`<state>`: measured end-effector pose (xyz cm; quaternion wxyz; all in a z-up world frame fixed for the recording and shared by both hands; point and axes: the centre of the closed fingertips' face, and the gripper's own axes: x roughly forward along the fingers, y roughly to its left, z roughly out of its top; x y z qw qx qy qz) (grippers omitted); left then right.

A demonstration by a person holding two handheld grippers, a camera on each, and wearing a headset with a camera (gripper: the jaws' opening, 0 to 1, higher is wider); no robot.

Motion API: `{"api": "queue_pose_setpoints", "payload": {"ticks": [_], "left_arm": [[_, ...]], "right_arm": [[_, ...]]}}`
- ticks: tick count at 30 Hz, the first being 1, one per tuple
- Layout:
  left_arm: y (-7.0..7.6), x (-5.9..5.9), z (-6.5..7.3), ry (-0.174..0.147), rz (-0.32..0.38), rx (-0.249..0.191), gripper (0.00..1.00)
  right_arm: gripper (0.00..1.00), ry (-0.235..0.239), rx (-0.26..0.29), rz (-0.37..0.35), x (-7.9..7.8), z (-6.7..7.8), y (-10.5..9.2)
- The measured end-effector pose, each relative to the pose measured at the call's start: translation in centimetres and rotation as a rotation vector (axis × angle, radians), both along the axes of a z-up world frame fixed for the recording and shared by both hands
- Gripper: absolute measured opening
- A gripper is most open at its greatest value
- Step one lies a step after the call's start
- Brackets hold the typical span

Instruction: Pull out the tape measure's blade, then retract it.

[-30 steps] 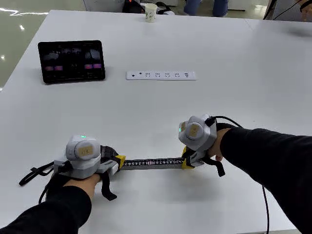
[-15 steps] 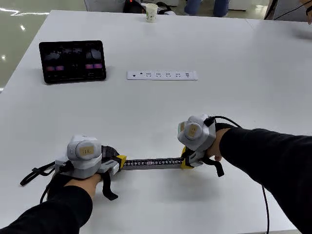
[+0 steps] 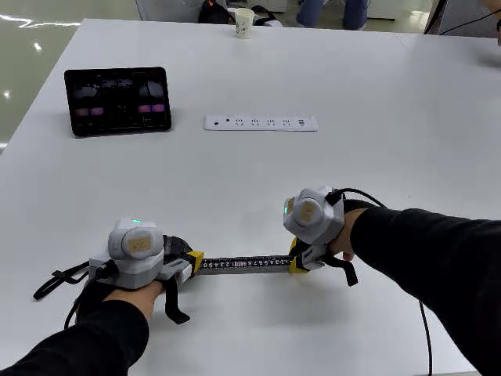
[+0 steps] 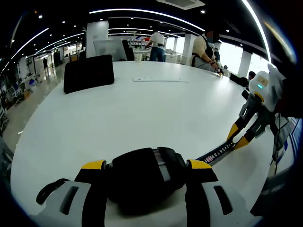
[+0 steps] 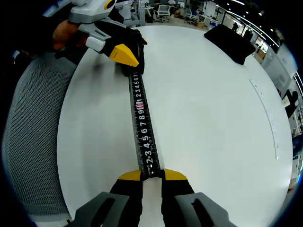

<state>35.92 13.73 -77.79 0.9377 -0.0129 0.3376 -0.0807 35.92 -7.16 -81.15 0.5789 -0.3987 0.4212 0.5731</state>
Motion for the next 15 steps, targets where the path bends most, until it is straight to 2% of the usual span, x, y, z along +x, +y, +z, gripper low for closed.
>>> {"api": "queue_pose_setpoints", "payload": {"ticks": [10,15], "left_arm": [[0.01,0.07,0.01,-0.006,-0.003,-0.001,0.62],[0.01,0.05,0.06,-0.006,-0.011,0.012,0.62]], "right_arm": [[0.11,0.003,0.000,0.000,-0.06,-0.06,0.36],[0.11,0.000,-0.007,0.008,-0.11,-0.05,0.49]]}}
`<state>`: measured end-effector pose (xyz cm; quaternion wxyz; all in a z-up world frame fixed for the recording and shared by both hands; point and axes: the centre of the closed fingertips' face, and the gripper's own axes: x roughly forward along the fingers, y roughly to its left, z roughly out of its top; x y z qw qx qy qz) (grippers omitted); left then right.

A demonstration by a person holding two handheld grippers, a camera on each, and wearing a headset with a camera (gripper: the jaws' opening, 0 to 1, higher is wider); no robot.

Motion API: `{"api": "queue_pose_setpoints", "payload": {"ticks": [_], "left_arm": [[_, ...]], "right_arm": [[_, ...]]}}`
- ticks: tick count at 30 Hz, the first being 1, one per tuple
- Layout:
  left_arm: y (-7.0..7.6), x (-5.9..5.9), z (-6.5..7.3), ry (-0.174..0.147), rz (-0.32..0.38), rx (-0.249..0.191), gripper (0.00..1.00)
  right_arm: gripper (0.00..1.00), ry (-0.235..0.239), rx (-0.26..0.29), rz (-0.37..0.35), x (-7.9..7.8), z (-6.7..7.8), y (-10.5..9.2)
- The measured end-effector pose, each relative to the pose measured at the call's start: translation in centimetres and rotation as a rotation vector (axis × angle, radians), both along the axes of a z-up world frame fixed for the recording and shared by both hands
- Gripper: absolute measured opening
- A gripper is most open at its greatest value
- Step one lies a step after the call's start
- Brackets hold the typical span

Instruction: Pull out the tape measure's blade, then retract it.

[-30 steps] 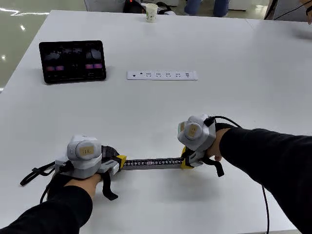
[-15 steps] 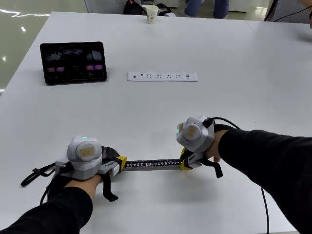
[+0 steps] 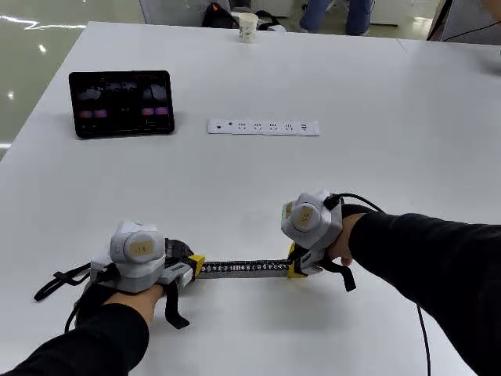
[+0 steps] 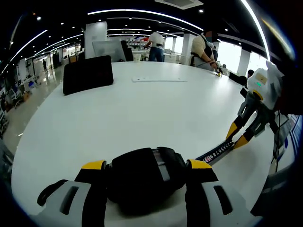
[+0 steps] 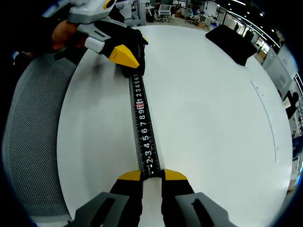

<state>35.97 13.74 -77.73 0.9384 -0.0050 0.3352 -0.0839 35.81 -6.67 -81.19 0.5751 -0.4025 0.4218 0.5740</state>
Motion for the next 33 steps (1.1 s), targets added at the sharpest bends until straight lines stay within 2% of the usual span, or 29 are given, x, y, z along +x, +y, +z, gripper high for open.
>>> {"api": "queue_pose_setpoints", "payload": {"ticks": [4,6,16,23,26,33], "left_arm": [[0.0,0.0,0.1,-0.022,-0.012,-0.008,0.62],[0.0,0.0,0.1,-0.023,-0.014,-0.008,0.62],[0.0,0.0,0.1,0.004,-0.003,-0.012,0.62],[0.0,0.0,0.0,0.005,0.002,-0.018,0.62],[0.0,0.0,0.0,0.004,0.006,-0.026,0.62],[0.1,0.1,0.1,0.006,0.013,-0.044,0.62]], "right_arm": [[0.11,0.001,-0.003,-0.002,0.0,0.0,0.1],[0.11,0.000,-0.003,-0.002,0.0,0.0,0.2],[0.11,-0.003,-0.003,-0.013,0.0,0.1,0.6],[0.11,0.001,0.005,-0.020,0.0,0.1,0.8],[0.11,-0.006,0.023,0.027,-0.1,0.1,1.0],[0.11,-0.004,0.038,0.017,-0.1,0.1,1.3]]}}
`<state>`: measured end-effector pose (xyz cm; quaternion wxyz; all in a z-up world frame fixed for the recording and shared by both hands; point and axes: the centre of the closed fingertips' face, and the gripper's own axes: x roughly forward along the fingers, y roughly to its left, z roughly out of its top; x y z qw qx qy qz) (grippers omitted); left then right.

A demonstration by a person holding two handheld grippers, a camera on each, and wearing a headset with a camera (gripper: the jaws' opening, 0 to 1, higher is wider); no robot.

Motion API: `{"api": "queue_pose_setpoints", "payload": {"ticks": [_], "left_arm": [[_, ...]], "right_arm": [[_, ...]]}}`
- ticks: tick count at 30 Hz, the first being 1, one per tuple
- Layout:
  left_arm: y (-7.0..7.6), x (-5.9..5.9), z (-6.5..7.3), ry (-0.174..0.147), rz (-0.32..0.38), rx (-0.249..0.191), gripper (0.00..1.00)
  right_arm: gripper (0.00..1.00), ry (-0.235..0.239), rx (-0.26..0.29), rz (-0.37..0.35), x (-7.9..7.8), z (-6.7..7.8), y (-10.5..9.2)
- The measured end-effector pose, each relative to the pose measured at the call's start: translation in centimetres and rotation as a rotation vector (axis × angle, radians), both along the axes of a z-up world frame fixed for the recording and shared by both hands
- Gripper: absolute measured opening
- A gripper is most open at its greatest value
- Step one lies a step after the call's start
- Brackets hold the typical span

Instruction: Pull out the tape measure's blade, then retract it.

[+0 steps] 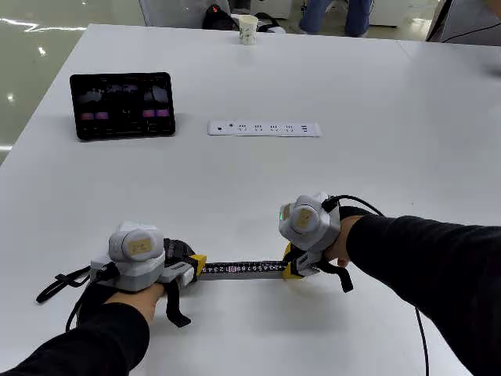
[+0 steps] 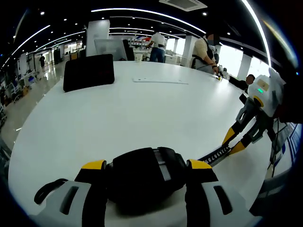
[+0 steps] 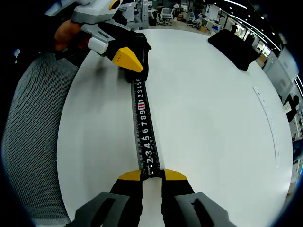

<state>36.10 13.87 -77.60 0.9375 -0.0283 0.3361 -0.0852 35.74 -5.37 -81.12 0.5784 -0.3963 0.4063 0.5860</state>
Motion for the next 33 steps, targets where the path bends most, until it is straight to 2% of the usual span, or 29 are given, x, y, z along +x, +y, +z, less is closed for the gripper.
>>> {"api": "queue_pose_setpoints", "payload": {"ticks": [6,9,12,33], "left_arm": [[0.1,0.0,0.1,0.000,0.003,-0.013,0.62],[0.1,0.0,0.1,0.000,0.007,-0.021,0.62],[0.1,0.0,0.2,-0.001,0.006,-0.022,0.62],[0.1,0.0,0.1,0.005,0.008,-0.028,0.62]], "right_arm": [[0.11,0.006,0.012,-0.006,0.0,0.0,0.3],[0.11,0.013,0.031,-0.032,0.0,0.1,0.8],[0.11,0.005,0.044,-0.014,-0.2,0.1,1.5],[0.11,0.009,0.057,-0.013,-0.3,0.0,2.5]]}}
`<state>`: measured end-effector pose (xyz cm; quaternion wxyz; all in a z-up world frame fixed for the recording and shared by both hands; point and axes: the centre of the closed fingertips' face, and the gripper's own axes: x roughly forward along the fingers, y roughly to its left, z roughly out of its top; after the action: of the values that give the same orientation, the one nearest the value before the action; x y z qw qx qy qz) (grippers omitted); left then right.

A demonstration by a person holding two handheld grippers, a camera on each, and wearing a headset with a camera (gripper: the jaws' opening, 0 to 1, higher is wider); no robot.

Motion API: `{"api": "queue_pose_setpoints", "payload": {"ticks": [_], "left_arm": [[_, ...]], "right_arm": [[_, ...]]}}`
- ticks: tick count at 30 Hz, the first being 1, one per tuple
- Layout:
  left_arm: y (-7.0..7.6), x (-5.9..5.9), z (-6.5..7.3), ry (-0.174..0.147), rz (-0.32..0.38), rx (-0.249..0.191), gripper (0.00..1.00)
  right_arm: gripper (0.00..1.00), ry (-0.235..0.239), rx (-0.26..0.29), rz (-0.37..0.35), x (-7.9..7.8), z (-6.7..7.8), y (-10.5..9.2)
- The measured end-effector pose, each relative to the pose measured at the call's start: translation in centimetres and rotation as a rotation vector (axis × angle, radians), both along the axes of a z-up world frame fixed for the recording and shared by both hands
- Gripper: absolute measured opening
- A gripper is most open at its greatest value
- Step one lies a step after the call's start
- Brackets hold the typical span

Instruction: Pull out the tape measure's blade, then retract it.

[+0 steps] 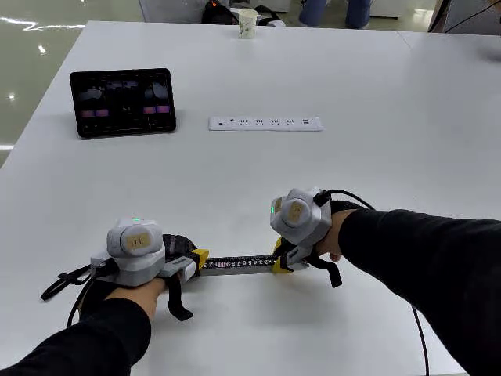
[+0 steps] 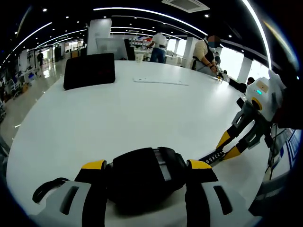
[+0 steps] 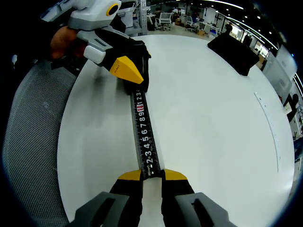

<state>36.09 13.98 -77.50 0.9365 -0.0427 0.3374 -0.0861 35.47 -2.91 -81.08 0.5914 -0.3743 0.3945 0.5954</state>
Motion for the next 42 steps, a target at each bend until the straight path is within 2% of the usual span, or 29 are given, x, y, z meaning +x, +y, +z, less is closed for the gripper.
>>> {"api": "queue_pose_setpoints", "payload": {"ticks": [23,42], "left_arm": [[0.0,0.0,0.0,0.003,-0.004,-0.005,0.62],[0.0,0.0,0.1,0.002,-0.008,-0.008,0.62]], "right_arm": [[0.11,-0.003,0.014,0.012,-0.2,0.0,1.1],[0.11,0.002,0.030,-0.006,-0.3,0.0,2.0]]}}
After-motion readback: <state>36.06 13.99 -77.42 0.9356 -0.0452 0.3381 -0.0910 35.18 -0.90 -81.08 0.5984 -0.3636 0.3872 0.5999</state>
